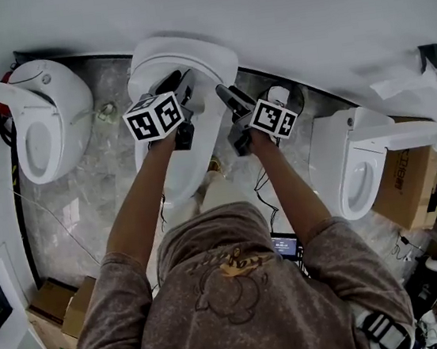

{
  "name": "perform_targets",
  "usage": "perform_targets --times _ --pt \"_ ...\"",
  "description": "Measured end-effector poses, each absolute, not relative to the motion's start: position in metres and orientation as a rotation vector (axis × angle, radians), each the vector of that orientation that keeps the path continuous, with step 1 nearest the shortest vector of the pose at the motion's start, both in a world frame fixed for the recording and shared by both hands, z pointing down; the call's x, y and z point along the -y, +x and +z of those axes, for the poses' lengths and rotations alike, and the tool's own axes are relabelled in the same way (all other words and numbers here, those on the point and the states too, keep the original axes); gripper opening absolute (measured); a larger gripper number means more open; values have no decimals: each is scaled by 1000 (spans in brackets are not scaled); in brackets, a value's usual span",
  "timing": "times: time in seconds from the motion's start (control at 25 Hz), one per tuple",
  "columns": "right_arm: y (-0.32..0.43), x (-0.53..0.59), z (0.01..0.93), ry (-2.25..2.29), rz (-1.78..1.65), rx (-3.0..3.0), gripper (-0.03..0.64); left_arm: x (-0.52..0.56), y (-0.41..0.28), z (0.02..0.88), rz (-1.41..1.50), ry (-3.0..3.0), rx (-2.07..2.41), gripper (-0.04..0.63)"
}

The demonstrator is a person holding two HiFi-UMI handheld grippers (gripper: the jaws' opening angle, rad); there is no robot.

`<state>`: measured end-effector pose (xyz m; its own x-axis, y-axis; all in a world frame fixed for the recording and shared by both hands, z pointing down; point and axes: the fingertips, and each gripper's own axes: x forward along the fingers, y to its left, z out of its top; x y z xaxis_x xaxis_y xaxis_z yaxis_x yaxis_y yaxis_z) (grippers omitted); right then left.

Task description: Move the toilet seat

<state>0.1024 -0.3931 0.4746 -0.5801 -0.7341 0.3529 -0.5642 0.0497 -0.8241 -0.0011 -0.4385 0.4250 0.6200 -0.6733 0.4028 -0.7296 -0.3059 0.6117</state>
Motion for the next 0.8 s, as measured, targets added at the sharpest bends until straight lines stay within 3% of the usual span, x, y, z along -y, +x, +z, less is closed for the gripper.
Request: perform_targets --times 0.32,0.8 --pt "84 361 402 -1346 -1307 -2415 247 390 2 363 138 2276 1013 152" --pt "66 303 300 -1320 -954 -2701 241 316 -48 273 87 2453 1034 152"
